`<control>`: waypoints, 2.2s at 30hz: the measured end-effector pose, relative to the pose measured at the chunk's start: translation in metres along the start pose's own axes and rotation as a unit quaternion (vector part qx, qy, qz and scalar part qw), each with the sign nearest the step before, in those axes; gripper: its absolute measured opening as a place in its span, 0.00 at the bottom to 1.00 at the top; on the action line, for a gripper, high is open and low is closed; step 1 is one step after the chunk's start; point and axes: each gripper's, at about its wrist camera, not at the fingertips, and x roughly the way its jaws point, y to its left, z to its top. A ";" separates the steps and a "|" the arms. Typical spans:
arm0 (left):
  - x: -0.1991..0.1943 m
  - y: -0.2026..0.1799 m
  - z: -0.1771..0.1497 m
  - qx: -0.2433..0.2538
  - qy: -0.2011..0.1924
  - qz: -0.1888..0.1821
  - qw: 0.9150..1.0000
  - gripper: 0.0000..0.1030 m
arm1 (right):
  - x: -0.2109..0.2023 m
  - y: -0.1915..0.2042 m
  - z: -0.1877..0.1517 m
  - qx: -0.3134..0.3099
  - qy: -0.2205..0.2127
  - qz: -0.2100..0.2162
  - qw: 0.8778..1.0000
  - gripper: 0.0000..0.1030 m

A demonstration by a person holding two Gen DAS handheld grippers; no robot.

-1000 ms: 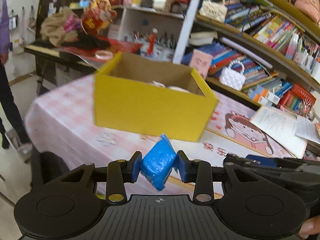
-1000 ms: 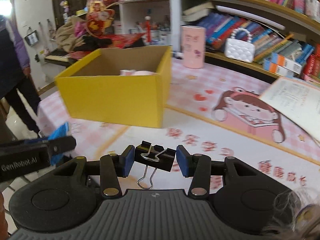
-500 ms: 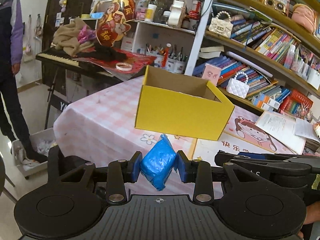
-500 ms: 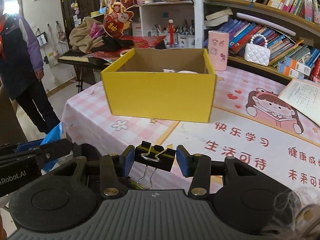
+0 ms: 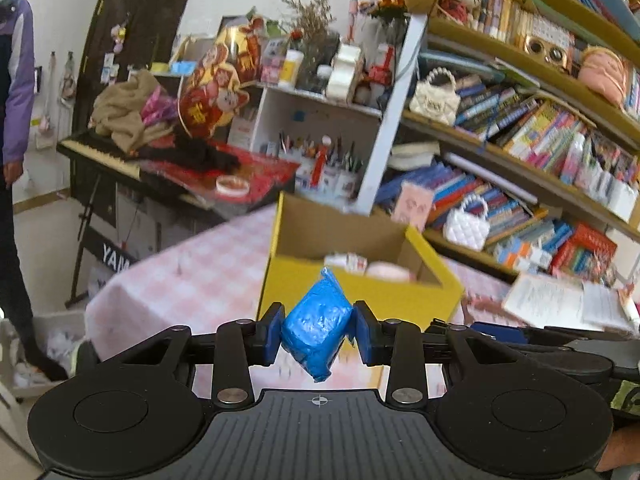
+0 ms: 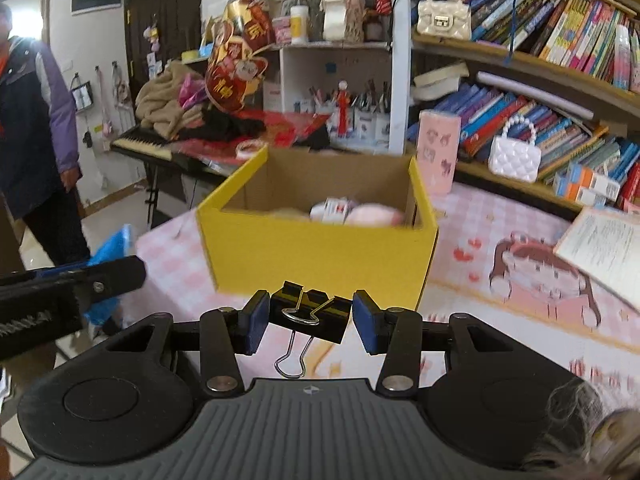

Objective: Organize objects
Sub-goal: 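Carry the blue block with the left tool while the right carries the clip over the box, then open the left tool to drop the blue block while the right drops the clip in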

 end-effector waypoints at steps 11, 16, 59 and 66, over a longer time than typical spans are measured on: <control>0.082 -0.021 0.055 0.014 -0.030 0.003 0.999 0.34 | 0.064 -0.041 0.078 -0.010 -0.059 -0.021 0.998 0.42; 0.125 -0.039 0.069 0.031 -0.019 0.009 0.999 0.34 | 0.104 -0.060 0.100 -0.030 -0.061 -0.030 0.997 0.42; 0.208 -0.061 0.061 0.096 0.102 0.080 0.987 0.77 | 0.205 -0.073 0.097 -0.193 0.113 0.079 0.971 0.59; 0.147 -0.062 0.065 0.077 0.042 0.058 0.995 0.89 | 0.143 -0.073 0.091 -0.158 0.057 0.045 0.985 0.65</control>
